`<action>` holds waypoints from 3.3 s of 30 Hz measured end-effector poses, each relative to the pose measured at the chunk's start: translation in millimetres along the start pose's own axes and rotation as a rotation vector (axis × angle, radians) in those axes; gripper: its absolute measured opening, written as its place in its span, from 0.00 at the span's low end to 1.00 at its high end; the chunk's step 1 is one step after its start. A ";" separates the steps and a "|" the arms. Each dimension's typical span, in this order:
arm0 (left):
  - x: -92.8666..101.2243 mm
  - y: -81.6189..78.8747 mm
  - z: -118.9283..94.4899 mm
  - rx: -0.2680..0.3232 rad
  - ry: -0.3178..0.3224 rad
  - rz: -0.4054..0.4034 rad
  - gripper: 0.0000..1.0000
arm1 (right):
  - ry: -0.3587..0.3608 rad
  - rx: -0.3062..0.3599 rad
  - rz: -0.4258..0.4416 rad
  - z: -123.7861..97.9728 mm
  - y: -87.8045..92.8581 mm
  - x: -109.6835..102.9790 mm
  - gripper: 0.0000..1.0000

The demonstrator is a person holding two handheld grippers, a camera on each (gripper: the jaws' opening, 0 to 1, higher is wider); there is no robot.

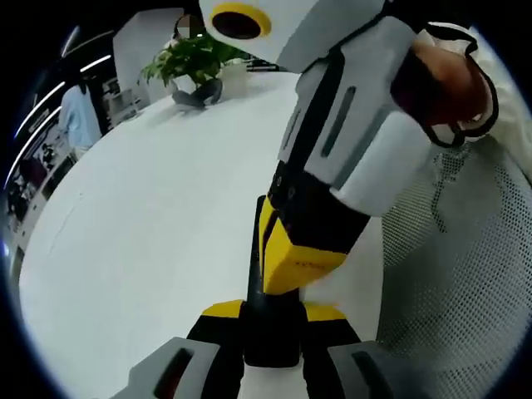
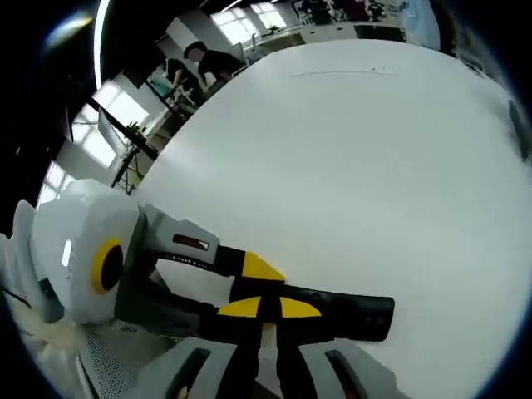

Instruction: Press the specified remote control buttons in sequence, fully releasing each button before pressing the next.

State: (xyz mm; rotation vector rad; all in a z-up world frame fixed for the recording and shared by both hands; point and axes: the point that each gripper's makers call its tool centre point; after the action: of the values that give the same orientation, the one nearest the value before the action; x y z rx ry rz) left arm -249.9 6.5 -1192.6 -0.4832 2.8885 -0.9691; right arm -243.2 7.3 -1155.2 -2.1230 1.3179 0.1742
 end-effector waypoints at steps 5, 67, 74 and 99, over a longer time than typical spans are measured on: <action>-0.9 0.9 -0.9 -0.006 0.008 0.006 0.24 | -0.014 0.149 0.002 -25.3 -23.3 -1.6 0.11; -121.0 -24.0 -4.1 -0.115 0.028 0.155 0.24 | 0.375 0.643 -0.074 -186.9 -33.6 70.4 0.99; -147.6 -28.9 -1.5 -0.129 0.017 0.165 0.24 | 0.393 0.654 -0.061 -193.5 -39.0 78.0 0.99; -218.7 -38.4 7.7 -0.171 -0.001 0.193 0.24 | 0.417 0.611 -0.040 -184.6 -47.7 91.8 0.99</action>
State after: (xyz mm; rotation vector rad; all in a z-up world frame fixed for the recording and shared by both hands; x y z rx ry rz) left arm -30.6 41.2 -1185.7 -0.2068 2.9621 -0.6993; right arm -195.8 -153.4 -1026.0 -1.6958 1.3303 -0.6424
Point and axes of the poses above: the point that each gripper's makers call its tool centre point, and the gripper's own axes: z roughly forward along the fingers, x roughly to its right, y roughly out of its underside, and after that the axes turned 3 degrees about y, right-handed
